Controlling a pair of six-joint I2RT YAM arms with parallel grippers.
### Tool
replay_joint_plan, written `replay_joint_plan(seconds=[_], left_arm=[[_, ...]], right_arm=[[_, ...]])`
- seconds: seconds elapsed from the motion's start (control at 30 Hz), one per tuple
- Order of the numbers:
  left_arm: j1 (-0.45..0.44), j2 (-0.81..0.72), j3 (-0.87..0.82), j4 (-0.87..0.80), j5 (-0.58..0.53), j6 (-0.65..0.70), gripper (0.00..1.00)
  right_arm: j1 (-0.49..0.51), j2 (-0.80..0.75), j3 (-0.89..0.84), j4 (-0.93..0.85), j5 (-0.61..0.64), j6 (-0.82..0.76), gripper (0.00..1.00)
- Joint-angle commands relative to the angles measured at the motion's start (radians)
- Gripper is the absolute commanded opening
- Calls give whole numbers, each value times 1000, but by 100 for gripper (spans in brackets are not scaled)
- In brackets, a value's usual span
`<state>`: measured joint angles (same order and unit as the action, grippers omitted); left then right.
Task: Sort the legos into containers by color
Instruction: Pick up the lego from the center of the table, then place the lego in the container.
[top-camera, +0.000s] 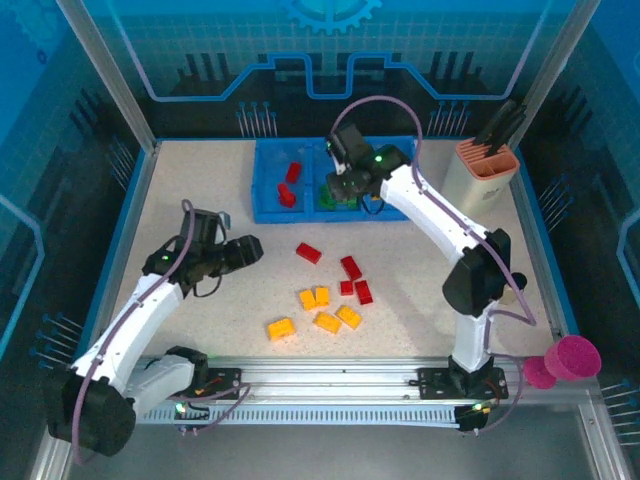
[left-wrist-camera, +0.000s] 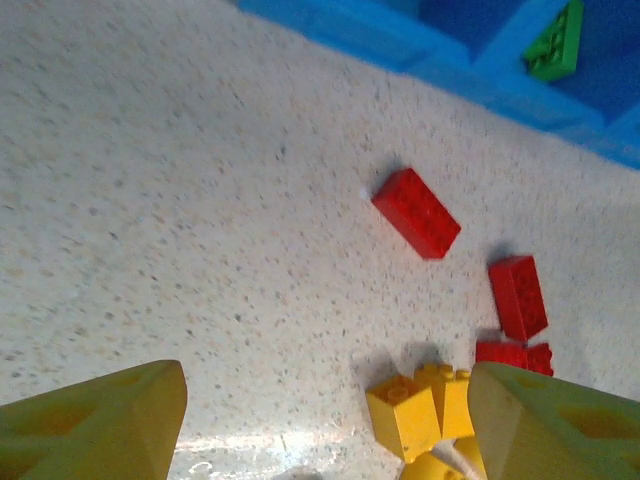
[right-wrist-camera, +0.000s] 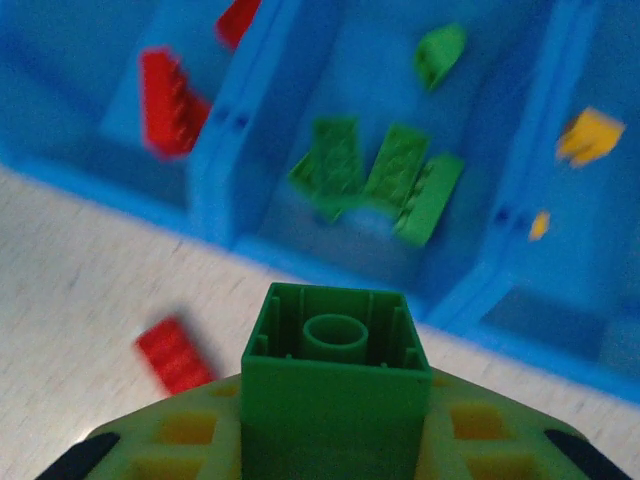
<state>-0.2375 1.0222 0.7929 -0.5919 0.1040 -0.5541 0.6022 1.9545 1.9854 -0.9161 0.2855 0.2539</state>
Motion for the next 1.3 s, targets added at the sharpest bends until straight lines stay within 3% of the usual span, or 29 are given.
replay_joint_plan(seconds=[0.0,0.13,0.27,0.5,0.87,1.27], left_arm=[[-83,48,-4,55,-43,-138,77],[-188,71,29,37,-152,-259,82],[-223,106,28,64,-176,-370,82],[-292,221,108,111,-226,-407,80],[-350,521,317,83,-233,-503,80],[-358,677,427,65,-271,-561,80]], right_arm=[[-38,167,138,48,4,-151,27],[-62,351,363,1,59,-201,28],[-108,531,550,-15,13,-200,28],[-161,654,608,59,-73,-208,29],[-177,670,602,99,-140,-218,30],[-169,602,548,143,-199,-245,51]])
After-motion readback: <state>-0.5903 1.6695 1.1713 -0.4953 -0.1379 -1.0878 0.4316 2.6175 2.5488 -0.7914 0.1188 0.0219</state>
